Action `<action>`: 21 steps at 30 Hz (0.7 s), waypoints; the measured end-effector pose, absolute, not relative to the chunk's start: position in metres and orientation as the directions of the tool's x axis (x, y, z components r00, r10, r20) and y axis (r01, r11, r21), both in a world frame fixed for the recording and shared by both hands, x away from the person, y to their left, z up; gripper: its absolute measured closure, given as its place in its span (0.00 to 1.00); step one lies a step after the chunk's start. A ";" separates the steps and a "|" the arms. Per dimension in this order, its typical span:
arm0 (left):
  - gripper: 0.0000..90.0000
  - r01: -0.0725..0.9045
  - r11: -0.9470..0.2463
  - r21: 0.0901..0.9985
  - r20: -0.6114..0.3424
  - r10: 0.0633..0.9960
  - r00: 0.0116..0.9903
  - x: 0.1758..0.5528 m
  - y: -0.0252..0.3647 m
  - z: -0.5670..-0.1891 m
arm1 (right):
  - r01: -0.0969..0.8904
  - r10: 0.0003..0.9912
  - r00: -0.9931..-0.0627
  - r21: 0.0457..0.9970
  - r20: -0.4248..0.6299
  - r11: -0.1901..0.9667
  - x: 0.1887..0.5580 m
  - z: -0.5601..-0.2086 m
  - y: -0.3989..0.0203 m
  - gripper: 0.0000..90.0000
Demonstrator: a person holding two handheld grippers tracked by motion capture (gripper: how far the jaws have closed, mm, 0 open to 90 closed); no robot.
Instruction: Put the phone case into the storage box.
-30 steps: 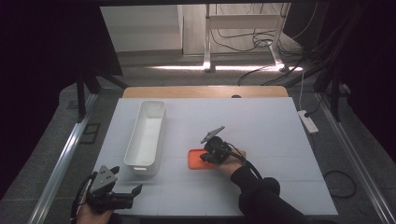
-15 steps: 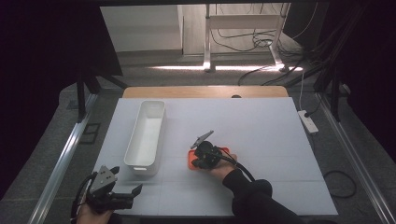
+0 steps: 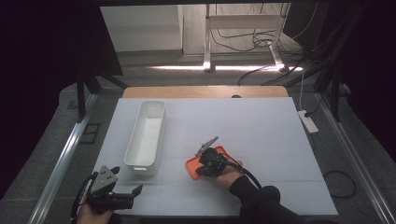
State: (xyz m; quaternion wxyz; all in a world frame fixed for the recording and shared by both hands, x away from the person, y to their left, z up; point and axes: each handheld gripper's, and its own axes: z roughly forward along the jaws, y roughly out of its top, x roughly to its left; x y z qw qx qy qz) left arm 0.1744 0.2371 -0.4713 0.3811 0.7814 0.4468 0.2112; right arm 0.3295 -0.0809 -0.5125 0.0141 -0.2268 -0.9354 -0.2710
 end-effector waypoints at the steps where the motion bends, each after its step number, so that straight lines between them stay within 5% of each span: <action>1: 0.02 0.538 -0.310 0.784 -0.011 0.859 0.511 0.174 0.237 -0.471 | 0.435 0.418 -0.896 0.497 0.152 0.751 0.328 -0.512 -0.082 0.99; 21: 0.02 0.540 -0.307 0.783 -0.013 0.861 0.508 0.175 0.237 -0.471 | 0.464 0.456 -0.880 0.449 0.135 0.763 0.315 -0.507 -0.127 0.99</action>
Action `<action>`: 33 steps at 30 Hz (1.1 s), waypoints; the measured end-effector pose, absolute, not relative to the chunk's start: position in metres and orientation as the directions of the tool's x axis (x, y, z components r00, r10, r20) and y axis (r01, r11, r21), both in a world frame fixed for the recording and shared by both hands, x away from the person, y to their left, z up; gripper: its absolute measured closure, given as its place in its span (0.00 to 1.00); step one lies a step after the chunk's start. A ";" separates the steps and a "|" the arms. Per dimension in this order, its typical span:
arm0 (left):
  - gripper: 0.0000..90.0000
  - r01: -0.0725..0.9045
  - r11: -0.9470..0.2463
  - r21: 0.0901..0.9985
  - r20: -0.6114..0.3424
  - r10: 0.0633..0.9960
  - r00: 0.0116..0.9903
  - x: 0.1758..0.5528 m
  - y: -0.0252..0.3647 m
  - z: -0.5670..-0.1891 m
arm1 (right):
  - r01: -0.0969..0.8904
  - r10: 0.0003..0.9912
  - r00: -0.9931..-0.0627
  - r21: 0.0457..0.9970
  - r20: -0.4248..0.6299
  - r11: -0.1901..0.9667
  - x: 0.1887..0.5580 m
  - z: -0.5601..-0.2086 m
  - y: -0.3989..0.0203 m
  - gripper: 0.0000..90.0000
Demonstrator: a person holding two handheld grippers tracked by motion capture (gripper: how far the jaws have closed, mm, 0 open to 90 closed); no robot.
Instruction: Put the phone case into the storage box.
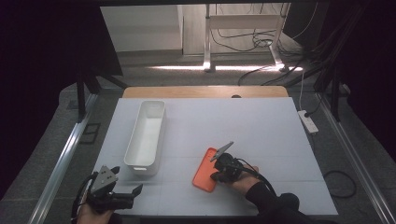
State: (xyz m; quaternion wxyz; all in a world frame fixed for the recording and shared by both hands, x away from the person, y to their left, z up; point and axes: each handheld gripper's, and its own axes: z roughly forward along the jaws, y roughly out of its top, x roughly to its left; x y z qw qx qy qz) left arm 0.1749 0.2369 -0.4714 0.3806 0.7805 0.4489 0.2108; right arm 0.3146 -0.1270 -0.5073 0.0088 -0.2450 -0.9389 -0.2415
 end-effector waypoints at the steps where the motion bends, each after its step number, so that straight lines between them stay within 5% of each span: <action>1: 0.02 0.541 -0.306 0.783 -0.014 0.861 0.508 0.175 0.237 -0.471 | 0.467 0.459 -0.878 0.448 0.134 0.763 0.315 -0.507 -0.129 0.99; 24: 0.02 0.542 -0.309 0.781 -0.012 0.861 0.509 0.175 0.236 -0.471 | 0.521 0.548 -0.833 0.443 0.076 0.730 0.327 -0.500 -0.175 0.99; 33: 0.02 0.540 -0.313 0.781 -0.008 0.860 0.510 0.175 0.236 -0.471 | 0.514 0.579 -0.814 0.529 0.051 0.676 0.321 -0.481 -0.187 0.61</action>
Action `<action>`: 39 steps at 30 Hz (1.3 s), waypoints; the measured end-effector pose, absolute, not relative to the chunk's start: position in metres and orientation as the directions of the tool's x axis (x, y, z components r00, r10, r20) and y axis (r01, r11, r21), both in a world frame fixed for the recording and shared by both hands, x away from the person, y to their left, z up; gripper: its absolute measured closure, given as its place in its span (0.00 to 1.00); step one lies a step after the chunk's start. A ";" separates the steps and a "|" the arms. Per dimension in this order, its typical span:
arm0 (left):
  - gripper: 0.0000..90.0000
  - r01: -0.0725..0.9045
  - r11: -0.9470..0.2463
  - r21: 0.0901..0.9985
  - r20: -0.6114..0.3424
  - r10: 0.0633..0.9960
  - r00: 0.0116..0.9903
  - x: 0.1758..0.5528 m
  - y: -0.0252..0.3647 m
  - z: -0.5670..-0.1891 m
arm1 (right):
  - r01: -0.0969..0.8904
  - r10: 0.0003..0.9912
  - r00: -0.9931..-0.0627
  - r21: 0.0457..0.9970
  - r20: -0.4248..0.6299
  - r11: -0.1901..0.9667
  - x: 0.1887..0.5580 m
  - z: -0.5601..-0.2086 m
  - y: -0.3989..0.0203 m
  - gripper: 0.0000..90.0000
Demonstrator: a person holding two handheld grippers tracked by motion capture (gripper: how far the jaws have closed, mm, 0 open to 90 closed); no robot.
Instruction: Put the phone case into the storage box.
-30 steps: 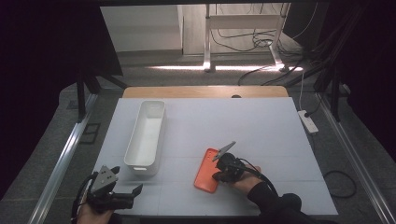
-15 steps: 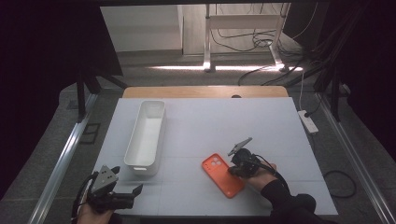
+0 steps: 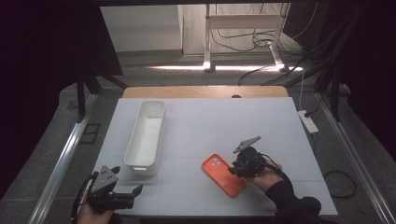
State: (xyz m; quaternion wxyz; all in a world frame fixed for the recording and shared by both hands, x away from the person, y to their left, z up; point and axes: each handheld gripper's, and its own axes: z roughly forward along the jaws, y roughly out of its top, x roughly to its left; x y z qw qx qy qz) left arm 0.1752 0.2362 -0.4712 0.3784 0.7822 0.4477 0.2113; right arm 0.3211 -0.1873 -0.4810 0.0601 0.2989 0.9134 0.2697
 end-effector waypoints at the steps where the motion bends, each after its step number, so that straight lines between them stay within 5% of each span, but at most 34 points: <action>1: 0.02 0.540 -0.314 0.781 -0.008 0.860 0.510 0.175 0.236 -0.471 | 0.511 0.582 -0.812 0.533 0.043 0.674 0.320 -0.479 -0.188 0.54; 7: 0.02 0.539 -0.314 0.782 -0.008 0.859 0.512 0.175 0.236 -0.471 | 0.512 0.615 -0.788 0.548 -0.007 0.662 0.316 -0.470 -0.193 0.12; 11: 0.02 0.538 -0.314 0.782 -0.009 0.858 0.514 0.176 0.236 -0.471 | 0.537 0.654 -0.756 0.550 -0.022 0.640 0.316 -0.469 -0.201 0.00; 21: 0.02 0.538 -0.313 0.783 -0.010 0.857 0.515 0.176 0.236 -0.471 | 0.579 0.677 -0.736 0.531 0.013 0.619 0.317 -0.477 -0.202 0.00; 32: 0.02 0.537 -0.315 0.783 -0.009 0.856 0.516 0.176 0.236 -0.471 | 0.583 0.662 -0.750 0.467 -0.007 0.665 0.317 -0.497 -0.197 0.12; 39: 0.02 0.536 -0.317 0.782 -0.007 0.856 0.517 0.176 0.236 -0.471 | 0.571 0.635 -0.773 0.435 -0.001 0.696 0.317 -0.506 -0.194 0.36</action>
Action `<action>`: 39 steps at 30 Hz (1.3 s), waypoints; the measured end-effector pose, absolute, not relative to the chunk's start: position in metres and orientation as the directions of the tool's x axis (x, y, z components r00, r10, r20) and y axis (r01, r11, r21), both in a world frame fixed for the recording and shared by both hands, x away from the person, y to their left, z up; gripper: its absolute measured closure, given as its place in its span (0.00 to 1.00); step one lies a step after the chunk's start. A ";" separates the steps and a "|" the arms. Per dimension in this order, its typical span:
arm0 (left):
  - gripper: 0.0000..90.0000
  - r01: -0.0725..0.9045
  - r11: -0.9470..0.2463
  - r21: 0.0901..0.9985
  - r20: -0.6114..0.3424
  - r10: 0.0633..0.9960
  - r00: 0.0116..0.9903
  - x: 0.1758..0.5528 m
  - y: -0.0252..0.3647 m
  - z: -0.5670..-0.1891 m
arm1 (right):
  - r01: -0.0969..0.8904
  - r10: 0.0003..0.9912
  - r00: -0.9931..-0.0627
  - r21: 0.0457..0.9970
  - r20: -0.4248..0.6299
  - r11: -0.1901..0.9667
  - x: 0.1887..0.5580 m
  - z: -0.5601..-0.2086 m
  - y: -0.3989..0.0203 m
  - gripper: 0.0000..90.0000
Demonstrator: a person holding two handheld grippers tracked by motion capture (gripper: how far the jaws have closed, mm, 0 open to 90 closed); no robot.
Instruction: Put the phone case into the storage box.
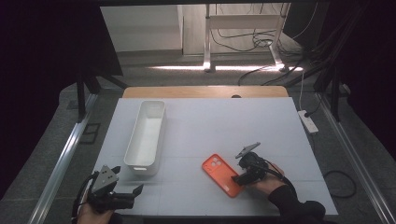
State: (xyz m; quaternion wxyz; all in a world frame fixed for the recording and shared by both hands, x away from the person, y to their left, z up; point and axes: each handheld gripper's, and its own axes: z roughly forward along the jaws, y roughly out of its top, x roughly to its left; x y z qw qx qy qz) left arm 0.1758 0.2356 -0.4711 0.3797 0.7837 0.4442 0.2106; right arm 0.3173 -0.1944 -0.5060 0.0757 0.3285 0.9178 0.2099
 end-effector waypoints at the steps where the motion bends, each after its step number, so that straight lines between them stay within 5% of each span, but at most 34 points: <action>1: 0.02 0.536 -0.318 0.782 -0.007 0.856 0.517 0.176 0.236 -0.471 | 0.570 0.632 -0.775 0.442 0.011 0.692 0.318 -0.505 -0.195 0.44; 12: 0.01 0.541 -0.312 0.781 -0.010 0.860 0.511 0.176 0.236 -0.471 | 0.621 0.641 -0.760 0.421 0.113 0.662 0.321 -0.502 -0.198 0.96; 23: 0.03 0.547 -0.336 0.767 -0.006 0.848 0.529 0.178 0.234 -0.471 | 0.631 0.653 -0.750 0.408 0.104 0.660 0.320 -0.500 -0.197 0.99; 39: 0.01 0.549 -0.327 0.769 -0.045 0.830 0.556 0.183 0.228 -0.469 | 0.600 0.636 -0.760 0.527 0.137 0.603 0.315 -0.476 -0.208 0.99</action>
